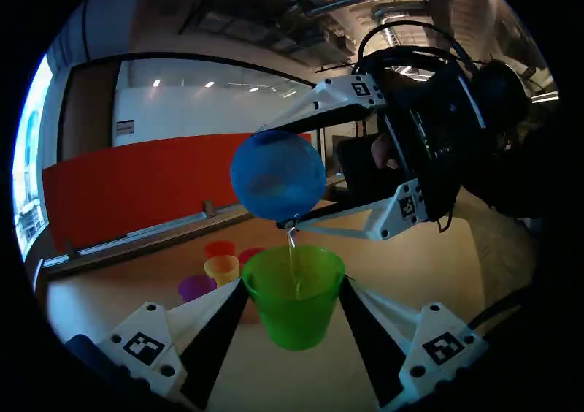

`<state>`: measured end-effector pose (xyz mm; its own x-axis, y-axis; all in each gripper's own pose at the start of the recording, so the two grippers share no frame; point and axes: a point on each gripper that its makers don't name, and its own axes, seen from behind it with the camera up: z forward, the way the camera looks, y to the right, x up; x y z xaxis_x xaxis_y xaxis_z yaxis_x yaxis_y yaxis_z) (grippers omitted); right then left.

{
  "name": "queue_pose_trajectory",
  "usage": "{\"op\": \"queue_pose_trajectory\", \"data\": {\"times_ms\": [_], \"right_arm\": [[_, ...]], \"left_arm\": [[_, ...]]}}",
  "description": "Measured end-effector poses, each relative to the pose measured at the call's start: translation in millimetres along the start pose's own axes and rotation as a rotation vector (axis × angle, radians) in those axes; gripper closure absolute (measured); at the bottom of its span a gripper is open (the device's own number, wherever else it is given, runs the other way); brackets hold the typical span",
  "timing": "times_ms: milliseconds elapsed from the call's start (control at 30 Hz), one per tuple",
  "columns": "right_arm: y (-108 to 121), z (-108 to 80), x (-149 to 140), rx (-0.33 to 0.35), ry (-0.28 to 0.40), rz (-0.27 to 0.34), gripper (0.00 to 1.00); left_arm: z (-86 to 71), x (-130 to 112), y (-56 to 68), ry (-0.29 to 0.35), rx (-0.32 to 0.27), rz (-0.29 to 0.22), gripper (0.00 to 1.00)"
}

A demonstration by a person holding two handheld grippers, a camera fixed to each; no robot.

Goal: Pour water

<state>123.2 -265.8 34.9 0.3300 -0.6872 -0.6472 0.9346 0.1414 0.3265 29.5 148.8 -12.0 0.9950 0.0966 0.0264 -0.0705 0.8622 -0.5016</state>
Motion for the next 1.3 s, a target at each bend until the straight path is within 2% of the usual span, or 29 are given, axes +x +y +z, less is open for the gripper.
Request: {"op": "queue_pose_trajectory", "data": {"times_ms": [1300], "right_arm": [[4.4, -1.2, 6.5, -0.006, -0.004, -0.121, 0.09]], "left_arm": [[2.1, -0.6, 2.2, -0.003, -0.002, 0.001, 0.13]]}}
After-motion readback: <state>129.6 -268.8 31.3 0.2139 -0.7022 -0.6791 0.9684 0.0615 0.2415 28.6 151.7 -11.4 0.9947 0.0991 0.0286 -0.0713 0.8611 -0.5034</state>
